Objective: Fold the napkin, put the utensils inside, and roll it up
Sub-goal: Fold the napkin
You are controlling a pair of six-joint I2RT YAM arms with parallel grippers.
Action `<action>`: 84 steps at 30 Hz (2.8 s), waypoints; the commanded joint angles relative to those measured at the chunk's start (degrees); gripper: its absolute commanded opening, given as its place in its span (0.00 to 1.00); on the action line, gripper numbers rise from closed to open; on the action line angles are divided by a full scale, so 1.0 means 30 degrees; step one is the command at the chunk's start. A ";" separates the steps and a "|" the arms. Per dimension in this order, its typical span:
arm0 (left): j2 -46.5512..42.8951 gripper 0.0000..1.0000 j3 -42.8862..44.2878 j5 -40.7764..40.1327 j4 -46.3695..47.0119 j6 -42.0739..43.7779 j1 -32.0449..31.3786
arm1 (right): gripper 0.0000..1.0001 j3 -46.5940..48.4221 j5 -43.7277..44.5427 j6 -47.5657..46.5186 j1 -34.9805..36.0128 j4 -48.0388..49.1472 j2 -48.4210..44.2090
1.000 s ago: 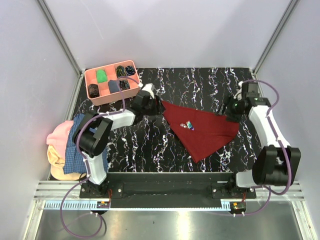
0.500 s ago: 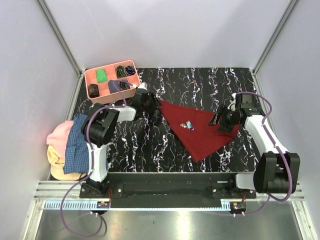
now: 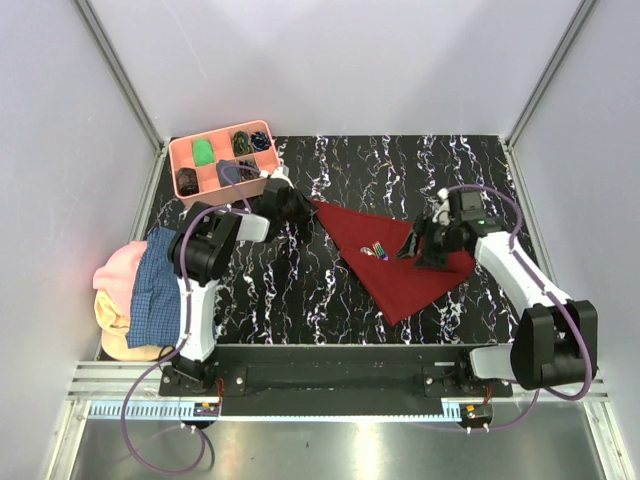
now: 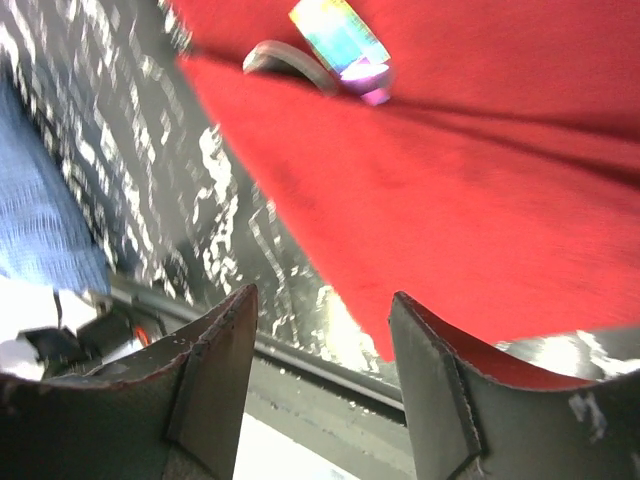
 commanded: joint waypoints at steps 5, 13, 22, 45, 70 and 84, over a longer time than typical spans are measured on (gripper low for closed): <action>-0.1316 0.00 -0.2054 0.1026 0.3446 0.0719 -0.0057 | 0.63 -0.0795 -0.1373 0.2607 0.5232 0.3170 0.1475; -0.4562 0.00 -0.6011 -0.0175 0.5381 0.0865 -0.0028 | 0.63 0.0843 -0.0907 0.3838 0.8927 0.5575 0.5781; -0.9398 0.00 -0.9882 -0.1203 0.4769 0.2649 -0.0028 | 0.64 0.1841 -0.0497 0.4513 0.9719 0.6074 0.5553; -0.7941 0.00 -0.6395 -0.0353 0.4472 0.4967 -1.0396 | 0.69 -0.0677 0.3868 0.3809 0.3450 0.3350 -0.1626; -0.3605 0.00 -0.4433 -0.0148 0.4679 0.3795 -1.4881 | 0.70 -0.1147 0.4690 0.4044 0.3362 0.2382 -0.3269; -0.2899 0.38 -0.3027 0.1668 0.3712 0.4381 -1.5262 | 0.71 -0.1322 0.5569 0.3956 0.3362 0.1915 -0.3795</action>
